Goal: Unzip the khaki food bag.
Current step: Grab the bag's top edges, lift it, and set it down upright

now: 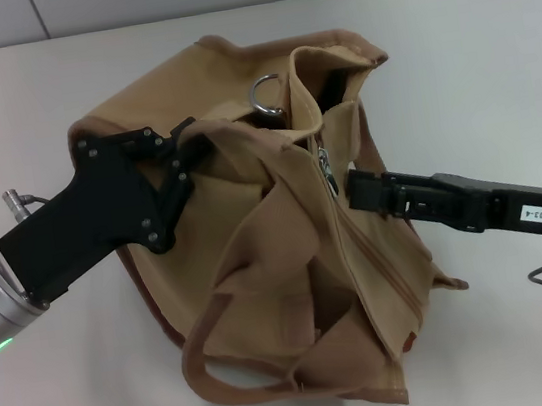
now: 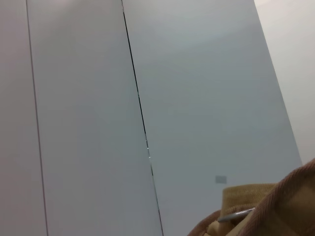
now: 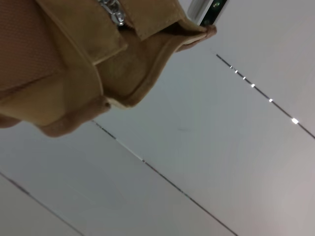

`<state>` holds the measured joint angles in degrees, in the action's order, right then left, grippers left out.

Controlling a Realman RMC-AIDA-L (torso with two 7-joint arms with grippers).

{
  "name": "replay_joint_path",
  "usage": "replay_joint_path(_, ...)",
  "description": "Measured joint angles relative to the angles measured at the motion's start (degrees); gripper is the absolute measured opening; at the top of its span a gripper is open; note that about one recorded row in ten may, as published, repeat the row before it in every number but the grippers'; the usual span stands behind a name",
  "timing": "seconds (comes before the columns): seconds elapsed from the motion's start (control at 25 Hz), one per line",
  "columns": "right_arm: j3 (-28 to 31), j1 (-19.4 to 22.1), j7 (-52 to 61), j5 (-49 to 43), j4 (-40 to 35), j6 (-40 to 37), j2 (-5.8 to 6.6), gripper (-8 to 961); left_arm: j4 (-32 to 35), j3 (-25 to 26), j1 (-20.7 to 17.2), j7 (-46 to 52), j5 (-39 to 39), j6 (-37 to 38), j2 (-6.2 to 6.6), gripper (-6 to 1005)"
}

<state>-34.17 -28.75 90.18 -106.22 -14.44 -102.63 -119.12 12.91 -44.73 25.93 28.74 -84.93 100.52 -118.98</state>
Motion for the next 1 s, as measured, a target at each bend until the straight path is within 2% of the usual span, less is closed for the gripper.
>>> replay_joint_path(0.4, -3.24, -2.36, -1.45, 0.01, 0.57, -1.03, -0.29, 776, -0.16, 0.0, 0.13, 0.0, -0.16, 0.05, -0.11, 48)
replay_joint_path(1.0, -5.24, -4.48, -2.38, -0.03, 0.15, -6.59, -0.01, 776, -0.16, -0.01, 1.29, -0.01, -0.14, -0.93, -0.03, 47)
